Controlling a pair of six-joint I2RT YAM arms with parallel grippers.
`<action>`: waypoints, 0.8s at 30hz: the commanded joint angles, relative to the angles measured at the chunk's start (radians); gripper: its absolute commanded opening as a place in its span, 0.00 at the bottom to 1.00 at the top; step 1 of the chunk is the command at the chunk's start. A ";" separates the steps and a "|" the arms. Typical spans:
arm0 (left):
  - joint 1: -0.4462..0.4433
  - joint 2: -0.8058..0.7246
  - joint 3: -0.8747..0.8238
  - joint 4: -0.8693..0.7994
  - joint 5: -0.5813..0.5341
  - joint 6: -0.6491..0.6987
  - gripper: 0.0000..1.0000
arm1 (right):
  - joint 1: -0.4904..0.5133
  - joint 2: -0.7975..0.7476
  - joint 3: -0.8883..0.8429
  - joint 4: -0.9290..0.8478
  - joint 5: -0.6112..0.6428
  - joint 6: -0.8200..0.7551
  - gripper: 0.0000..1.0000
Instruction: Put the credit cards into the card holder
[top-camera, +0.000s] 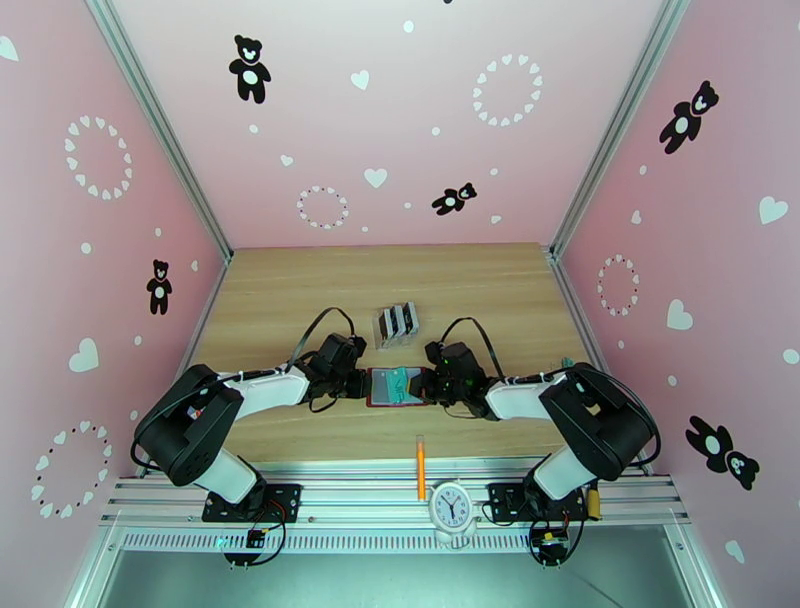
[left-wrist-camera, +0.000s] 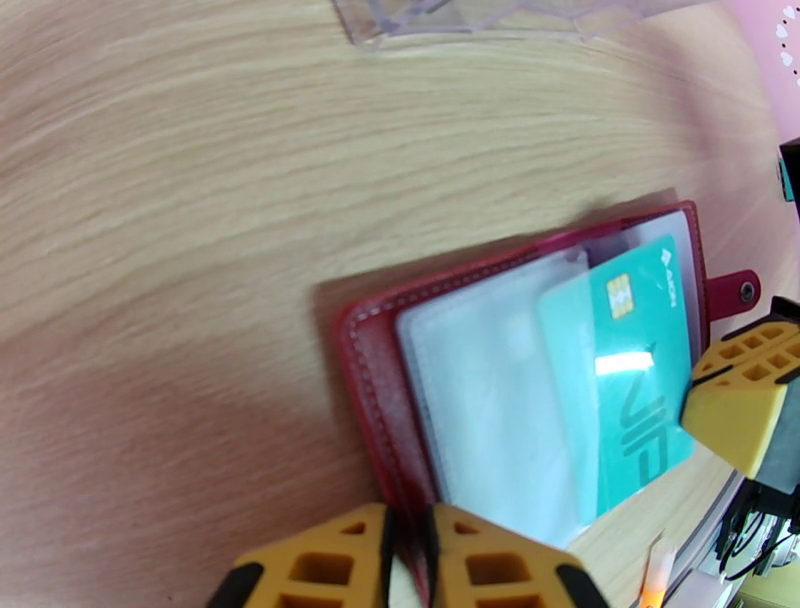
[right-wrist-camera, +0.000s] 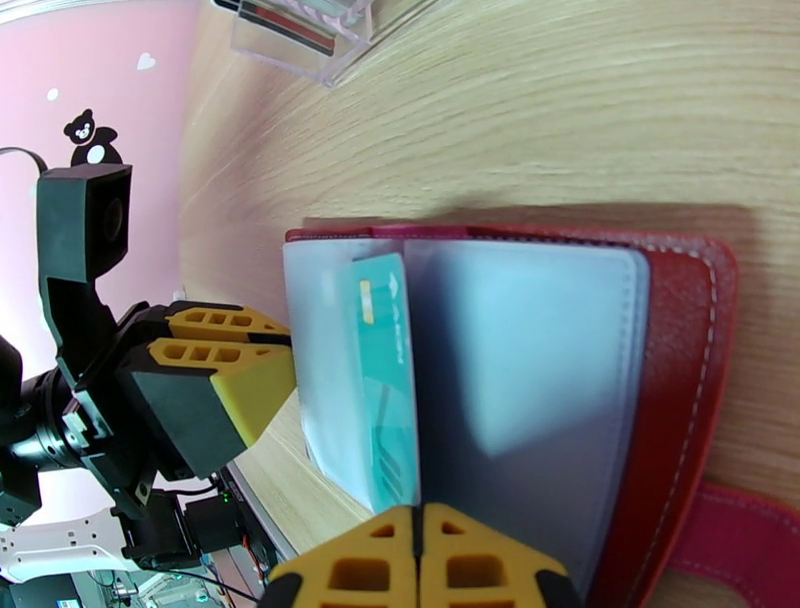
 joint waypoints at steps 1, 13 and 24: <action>-0.007 0.017 0.009 -0.013 0.004 0.012 0.19 | 0.017 -0.019 0.031 -0.105 0.024 -0.020 0.13; -0.006 0.015 0.009 -0.007 0.023 0.009 0.19 | 0.058 -0.057 0.173 -0.395 0.136 -0.155 0.39; -0.012 0.019 -0.008 0.032 0.082 -0.010 0.17 | 0.115 -0.018 0.342 -0.683 0.319 -0.247 0.40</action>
